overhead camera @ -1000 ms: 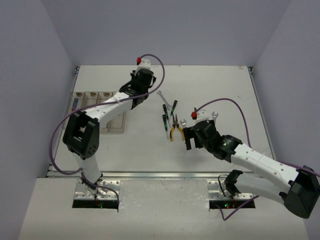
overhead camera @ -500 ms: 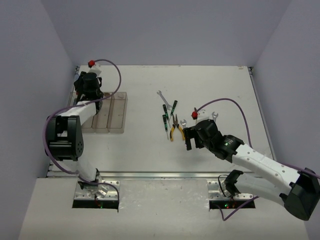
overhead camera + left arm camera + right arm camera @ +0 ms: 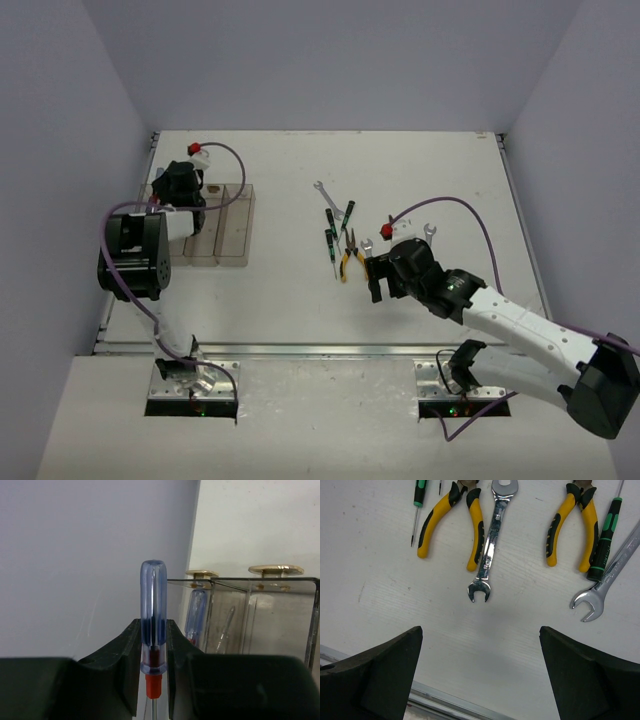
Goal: Sort the tools into containers
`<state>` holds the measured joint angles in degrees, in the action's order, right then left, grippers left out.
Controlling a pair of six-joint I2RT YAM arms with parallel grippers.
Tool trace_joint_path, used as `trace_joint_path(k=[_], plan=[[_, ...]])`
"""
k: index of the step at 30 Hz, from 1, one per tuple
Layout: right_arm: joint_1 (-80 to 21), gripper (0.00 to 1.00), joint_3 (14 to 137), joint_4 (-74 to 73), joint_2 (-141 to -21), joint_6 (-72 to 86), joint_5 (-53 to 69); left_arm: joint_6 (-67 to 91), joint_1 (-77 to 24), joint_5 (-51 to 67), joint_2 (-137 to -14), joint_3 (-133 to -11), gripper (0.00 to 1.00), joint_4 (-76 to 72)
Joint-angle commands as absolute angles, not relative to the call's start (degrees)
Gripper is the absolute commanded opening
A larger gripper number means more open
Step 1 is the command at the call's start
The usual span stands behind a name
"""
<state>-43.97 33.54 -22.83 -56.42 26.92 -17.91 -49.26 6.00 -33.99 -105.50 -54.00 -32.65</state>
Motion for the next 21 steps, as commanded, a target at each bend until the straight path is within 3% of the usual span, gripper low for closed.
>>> trace_joint_path(k=[1, 9, 11, 13, 14, 16, 18, 21], plan=[[-43.68, 0.99, 34.73, -22.07, -56.30, 26.18, -19.68, -51.97, 7.93, -31.77, -108.55, -51.78, 0.00, -39.84], [-43.59, 0.99, 35.24, -22.68, -56.98, 25.78, -20.27, -51.01, 10.60, -27.96, -110.30, -51.18, 0.04, -41.31], [-43.68, 0.99, 35.28, -22.72, -57.07, 25.97, -20.39, -50.73, 10.84, -27.56, -110.22, -51.36, 0.17, -41.58], [-43.59, 0.99, 35.33, -22.68, -57.39, 25.99, -20.41, -50.19, 11.09, -27.34, -109.91, -52.03, 0.39, -41.16], [-43.61, 0.99, 35.33, -22.70, -57.41, 25.93, -20.50, -49.84, 11.16, -27.29, -109.73, -52.07, 0.41, -40.87], [-43.61, 0.99, 35.44, -22.85, -57.94, 25.93, -20.57, -48.88, 11.16, -26.98, -108.81, -52.12, 0.66, -40.52], [-43.68, 0.99, 35.51, -22.85, -58.27, 25.93, -20.48, -47.47, 11.25, -27.59, -108.28, -52.21, 0.74, -41.04], [-43.59, 0.99, 35.62, -22.84, -58.74, 25.75, -20.57, -43.14, 10.96, -27.97, -105.65, -52.80, 0.79, -40.87]])
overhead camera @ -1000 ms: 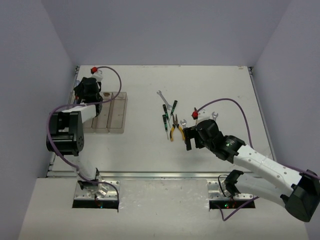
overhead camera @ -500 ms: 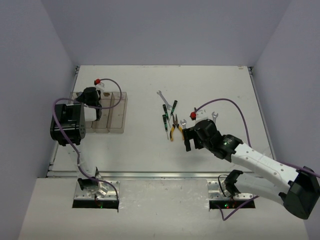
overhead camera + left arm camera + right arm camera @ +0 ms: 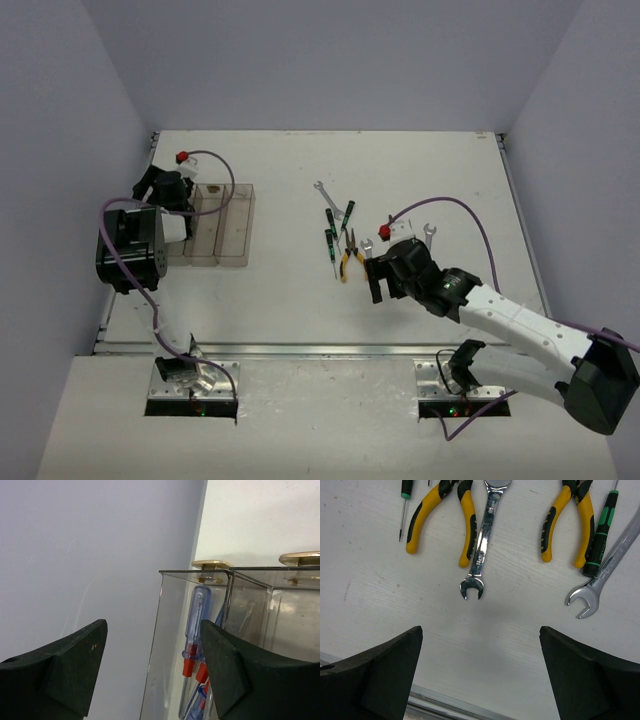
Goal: Sort the tools into containers
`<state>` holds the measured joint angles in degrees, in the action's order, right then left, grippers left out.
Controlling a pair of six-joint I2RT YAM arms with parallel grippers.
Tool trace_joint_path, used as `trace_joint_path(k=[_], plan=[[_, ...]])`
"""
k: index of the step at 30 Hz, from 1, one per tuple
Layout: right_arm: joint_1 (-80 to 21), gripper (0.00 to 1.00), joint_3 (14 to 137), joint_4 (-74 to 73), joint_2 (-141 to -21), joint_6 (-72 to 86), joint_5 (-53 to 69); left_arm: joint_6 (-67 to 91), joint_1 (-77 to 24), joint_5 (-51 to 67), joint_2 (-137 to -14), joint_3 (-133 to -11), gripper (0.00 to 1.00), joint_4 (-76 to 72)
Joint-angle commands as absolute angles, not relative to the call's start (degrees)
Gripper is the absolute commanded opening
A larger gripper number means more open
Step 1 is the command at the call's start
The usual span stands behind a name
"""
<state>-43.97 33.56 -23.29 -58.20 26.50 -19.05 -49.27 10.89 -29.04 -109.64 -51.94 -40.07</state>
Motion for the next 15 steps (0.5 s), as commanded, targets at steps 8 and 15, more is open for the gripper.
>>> trace_joint_path(k=[8, 15], plan=[[-43.59, 0.99, 35.85, -23.45, -59.27, 26.06, -20.67, 3.25, 7.40, -41.10, -88.70, -64.00, 1.00, -23.94], [-42.86, 0.99, 35.53, -22.59, -61.40, 28.37, -25.19, 30.55, 3.83, -26.31, -77.00, -74.94, 1.00, 17.25]])
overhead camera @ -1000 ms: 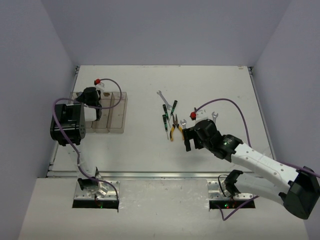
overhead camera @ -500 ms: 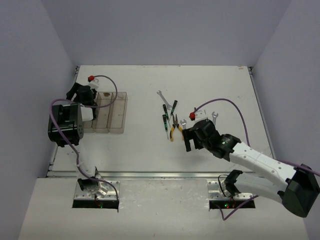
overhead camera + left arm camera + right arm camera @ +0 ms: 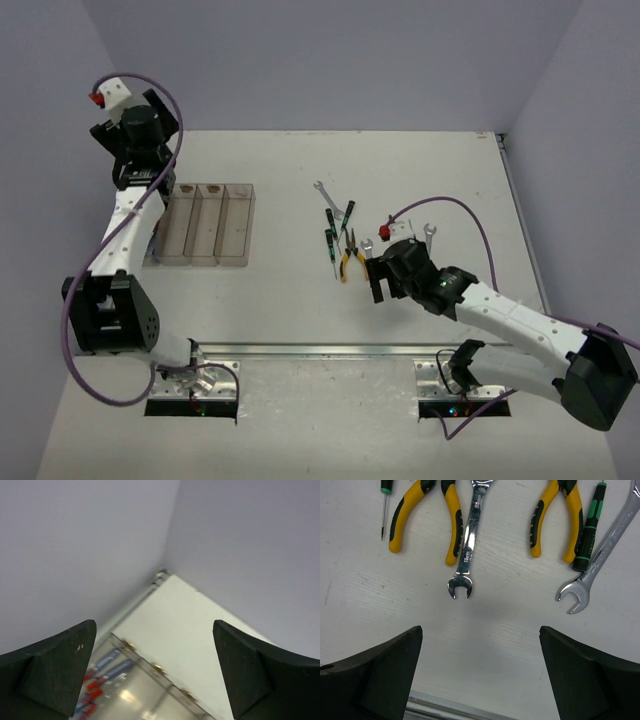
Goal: Sort the tools into containers
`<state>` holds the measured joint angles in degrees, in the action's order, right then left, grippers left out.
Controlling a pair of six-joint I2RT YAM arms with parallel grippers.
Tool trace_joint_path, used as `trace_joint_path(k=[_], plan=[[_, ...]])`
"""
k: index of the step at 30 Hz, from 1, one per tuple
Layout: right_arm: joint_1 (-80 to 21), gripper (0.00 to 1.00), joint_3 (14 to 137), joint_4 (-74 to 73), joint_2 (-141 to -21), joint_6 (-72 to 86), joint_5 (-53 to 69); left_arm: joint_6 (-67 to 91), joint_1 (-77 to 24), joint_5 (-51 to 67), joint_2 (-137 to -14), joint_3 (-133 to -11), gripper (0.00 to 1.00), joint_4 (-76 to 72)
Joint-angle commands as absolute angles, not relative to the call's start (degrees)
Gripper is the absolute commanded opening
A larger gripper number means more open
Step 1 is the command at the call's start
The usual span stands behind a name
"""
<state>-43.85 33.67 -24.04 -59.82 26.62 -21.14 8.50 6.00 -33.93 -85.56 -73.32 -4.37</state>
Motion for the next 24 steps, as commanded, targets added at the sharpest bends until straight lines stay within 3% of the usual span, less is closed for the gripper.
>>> trace_joint_path(k=[1, 10, 15, 18, 22, 24], plan=[[-42.72, 0.99, 36.10, -22.63, -62.53, 28.90, -24.97, 32.55, 3.78, -24.46, -73.45, -73.18, 1.00, 18.97], [-40.88, 0.99, 44.14, -27.47, -73.00, 33.37, -26.14, 25.03, 3.51, -6.16, -48.07, -56.13, 1.00, 28.00], [-29.17, 0.99, 45.14, -27.66, -75.49, 27.81, -17.39, 23.89, 1.32, -1.54, -41.87, -43.15, 1.00, 25.96], [-24.22, 0.99, 47.65, -27.51, -77.45, 23.35, -18.39, 22.76, -0.57, -1.22, -42.21, -42.24, 1.00, 26.72], [-15.90, 0.89, 51.61, -28.02, -82.14, 21.50, -14.07, 22.10, -2.04, 3.24, -41.07, -41.52, 1.00, 25.19], [-12.90, 0.80, 53.78, -29.00, -85.15, 21.53, -13.53, 22.15, -2.90, 3.60, -39.73, -41.14, 1.00, 25.05]])
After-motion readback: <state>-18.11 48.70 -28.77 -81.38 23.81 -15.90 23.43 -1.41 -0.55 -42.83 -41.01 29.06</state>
